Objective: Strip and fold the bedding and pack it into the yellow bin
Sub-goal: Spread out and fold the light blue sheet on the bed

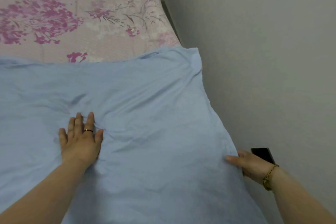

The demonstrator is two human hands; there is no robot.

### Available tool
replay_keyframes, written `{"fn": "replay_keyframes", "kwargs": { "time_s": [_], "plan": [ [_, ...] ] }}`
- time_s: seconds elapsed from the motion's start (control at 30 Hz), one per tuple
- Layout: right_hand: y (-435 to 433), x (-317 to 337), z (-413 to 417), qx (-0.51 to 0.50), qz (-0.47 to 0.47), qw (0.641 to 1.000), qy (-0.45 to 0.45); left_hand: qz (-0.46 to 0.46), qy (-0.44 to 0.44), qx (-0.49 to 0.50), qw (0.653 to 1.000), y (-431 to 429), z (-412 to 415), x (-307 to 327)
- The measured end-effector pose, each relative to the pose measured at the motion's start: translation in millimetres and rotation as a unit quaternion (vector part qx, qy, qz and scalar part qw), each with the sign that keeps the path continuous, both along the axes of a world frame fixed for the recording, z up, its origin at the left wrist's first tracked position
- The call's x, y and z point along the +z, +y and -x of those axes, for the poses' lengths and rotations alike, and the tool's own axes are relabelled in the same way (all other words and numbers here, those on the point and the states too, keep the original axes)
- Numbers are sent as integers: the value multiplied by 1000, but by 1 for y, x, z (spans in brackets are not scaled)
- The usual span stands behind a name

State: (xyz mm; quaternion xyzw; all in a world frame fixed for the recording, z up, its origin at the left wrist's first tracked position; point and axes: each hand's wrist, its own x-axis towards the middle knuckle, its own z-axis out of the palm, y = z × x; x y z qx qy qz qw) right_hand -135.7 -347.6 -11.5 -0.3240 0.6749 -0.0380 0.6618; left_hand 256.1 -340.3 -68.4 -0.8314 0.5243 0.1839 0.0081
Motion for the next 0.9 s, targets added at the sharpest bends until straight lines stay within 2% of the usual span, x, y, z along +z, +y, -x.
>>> {"fn": "replay_keyframes", "kwargs": {
  "time_s": [0.07,0.17,0.27,0.33,0.4,0.43,0.47,0.53,0.63,0.7,0.73,0.77,0.83,0.9],
  "plan": [
    [25,5,7,18,-23,1000,-1,25,27,-12,999,34,27,5],
    [54,23,9,46,-43,997,34,-3,70,-73,995,91,74,7],
    [72,21,16,-45,3,997,66,-33,76,-164,983,122,107,6],
    [80,16,19,-85,19,992,87,-70,106,-136,983,128,124,19],
    [84,16,16,-98,36,990,95,-19,88,-103,991,128,136,24],
    [85,18,12,-110,43,989,90,-16,123,-115,986,127,140,35],
    [86,22,9,-123,48,988,77,-21,124,-185,975,127,148,46],
    [87,32,1,-136,57,988,45,-30,174,-251,952,132,171,66],
    [93,48,-12,-157,75,985,-4,-15,302,-295,906,151,213,94],
    [98,58,-24,-155,87,984,-13,20,317,-304,898,156,232,104],
    [100,62,-29,-147,99,984,-10,54,280,-321,903,159,238,109],
    [103,67,-34,-139,114,984,-2,79,278,-313,905,160,241,119],
    [111,81,-41,-135,138,981,13,110,293,-238,920,157,246,135],
    [121,94,-42,-116,156,980,36,83,333,-172,923,171,247,133]
  ]
}}
